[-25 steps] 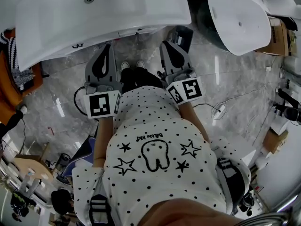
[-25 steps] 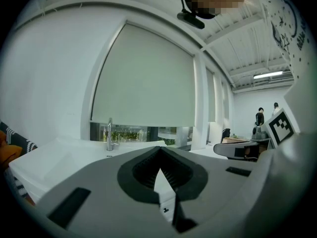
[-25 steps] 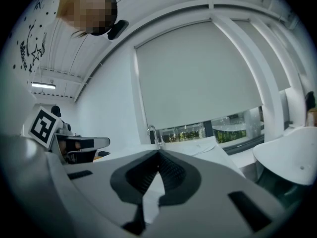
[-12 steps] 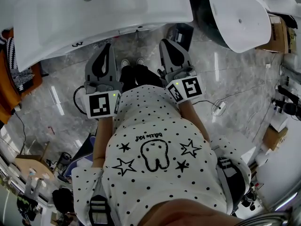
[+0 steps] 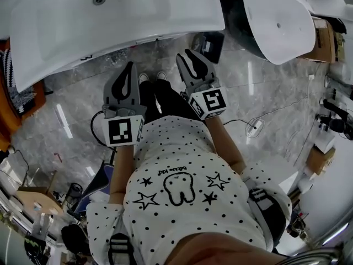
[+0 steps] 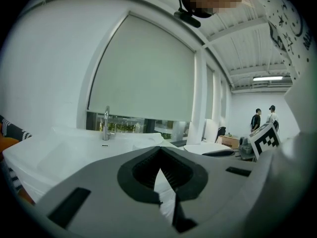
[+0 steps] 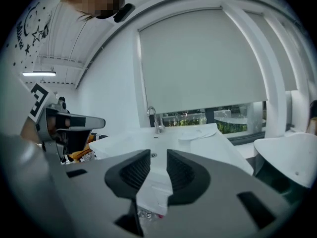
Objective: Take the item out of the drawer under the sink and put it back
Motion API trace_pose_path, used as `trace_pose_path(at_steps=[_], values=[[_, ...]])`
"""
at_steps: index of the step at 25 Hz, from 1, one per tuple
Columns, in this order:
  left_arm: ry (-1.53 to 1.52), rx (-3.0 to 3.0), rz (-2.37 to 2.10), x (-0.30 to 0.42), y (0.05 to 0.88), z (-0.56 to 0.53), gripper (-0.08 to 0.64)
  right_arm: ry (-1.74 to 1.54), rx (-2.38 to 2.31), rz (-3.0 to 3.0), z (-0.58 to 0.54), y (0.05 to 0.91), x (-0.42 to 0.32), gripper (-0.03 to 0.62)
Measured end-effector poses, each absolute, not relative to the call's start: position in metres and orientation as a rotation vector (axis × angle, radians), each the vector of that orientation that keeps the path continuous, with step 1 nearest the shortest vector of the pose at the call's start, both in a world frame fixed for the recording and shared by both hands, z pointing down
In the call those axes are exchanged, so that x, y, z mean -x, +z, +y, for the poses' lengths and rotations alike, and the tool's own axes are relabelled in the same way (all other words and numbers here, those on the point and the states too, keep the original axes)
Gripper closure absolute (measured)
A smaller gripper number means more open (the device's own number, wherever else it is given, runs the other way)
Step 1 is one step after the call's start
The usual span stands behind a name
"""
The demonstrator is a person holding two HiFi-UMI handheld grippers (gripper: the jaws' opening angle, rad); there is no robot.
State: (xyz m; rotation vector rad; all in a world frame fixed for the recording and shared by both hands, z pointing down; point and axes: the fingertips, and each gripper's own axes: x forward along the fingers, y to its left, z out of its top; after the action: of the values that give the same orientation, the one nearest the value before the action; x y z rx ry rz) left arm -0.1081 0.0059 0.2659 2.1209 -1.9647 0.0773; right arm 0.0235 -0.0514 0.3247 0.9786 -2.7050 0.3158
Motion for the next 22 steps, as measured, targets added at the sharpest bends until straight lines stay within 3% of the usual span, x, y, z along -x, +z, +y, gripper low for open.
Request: trace_pose_path(at_steps=[22], values=[[0.072,-2.094,-1.881,0.075,0.355,-0.017,0.565,0.509,-1.08,-2.458,-0.122,0.52,-0.025,0.437]])
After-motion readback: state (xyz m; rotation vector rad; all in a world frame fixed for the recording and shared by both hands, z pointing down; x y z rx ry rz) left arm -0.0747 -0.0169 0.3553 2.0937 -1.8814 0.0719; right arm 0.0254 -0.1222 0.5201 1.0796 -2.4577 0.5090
